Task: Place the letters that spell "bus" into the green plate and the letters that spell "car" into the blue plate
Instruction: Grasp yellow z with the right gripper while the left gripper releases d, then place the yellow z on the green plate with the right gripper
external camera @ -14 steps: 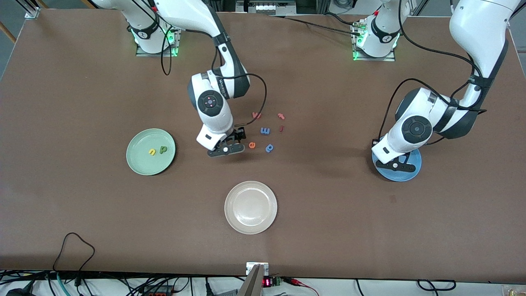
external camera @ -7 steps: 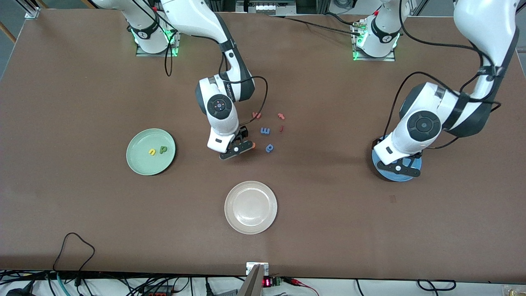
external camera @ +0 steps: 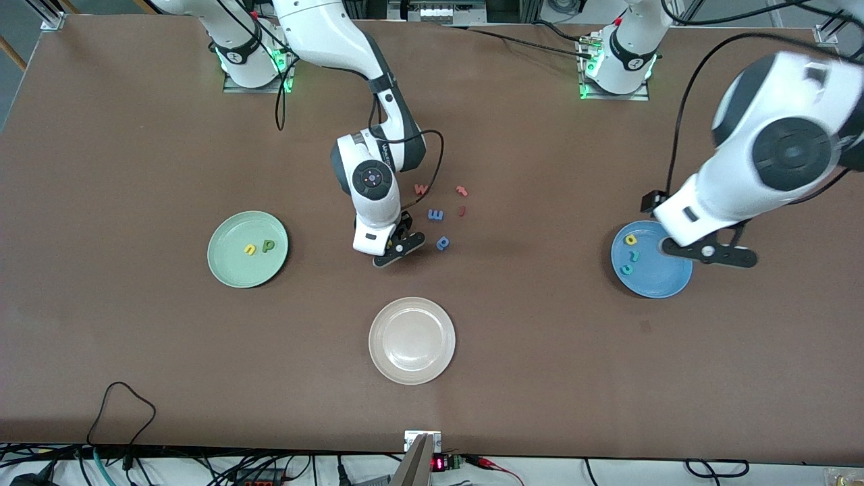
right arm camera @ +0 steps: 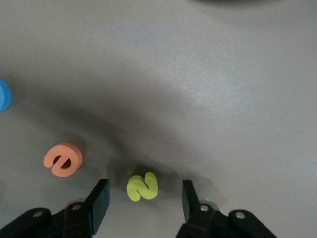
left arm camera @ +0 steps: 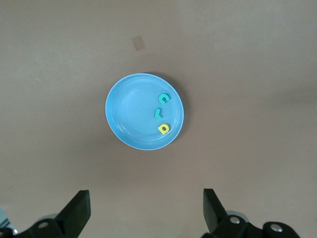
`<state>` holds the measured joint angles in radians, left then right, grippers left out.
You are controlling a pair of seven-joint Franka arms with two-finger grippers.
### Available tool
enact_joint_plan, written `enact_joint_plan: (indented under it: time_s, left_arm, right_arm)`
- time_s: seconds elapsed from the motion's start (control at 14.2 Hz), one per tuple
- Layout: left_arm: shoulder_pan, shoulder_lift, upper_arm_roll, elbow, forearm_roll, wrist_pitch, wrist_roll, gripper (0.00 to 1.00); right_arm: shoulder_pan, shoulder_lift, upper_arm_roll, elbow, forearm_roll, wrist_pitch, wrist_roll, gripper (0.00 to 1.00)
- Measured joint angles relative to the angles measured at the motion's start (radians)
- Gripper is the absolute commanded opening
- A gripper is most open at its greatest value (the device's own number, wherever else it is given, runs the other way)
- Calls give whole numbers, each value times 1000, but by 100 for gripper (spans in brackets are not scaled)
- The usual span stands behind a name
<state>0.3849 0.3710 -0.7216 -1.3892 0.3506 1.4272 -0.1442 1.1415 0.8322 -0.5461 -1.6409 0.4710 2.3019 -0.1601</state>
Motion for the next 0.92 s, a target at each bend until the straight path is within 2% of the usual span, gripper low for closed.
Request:
enact_joint_plan:
  time_s: [0.14,0.35,0.42,0.49,0.64,0.78,0.85,0.92]
  left_arm:
    - [-106,-58,209,25,-123,-12,90,100]
    - [-287,-135,548,12,-299,9,179,100]
    - [-332,-164,618,-16,-315,46,191,100]
    - [-359,-201,656,-64,-321,102,191,100]
    - [-379,-289,680,-186,-324,206,191,100]
    - [-399,-369,697,-278,-324,241,191,100]
    - [-410,-400,704,-304,-324,245,191,100]
    - [-417,-421,709,-320,-324,247,191,100]
  right_arm:
    - [-1,5,8,1,0,4,0,66]
    - [-1,5,8,2,0,4,-1,55]
    - [-1,5,8,2,0,4,-1,49]
    - [-1,5,8,4,1,4,-1,40]
    - [-3,5,8,7,3,3,-1,35]
    - [-5,4,5,8,4,3,-1,30]
    - [-8,3,6,9,8,3,-1,25]
    - [-9,2,7,9,10,3,-1,23]
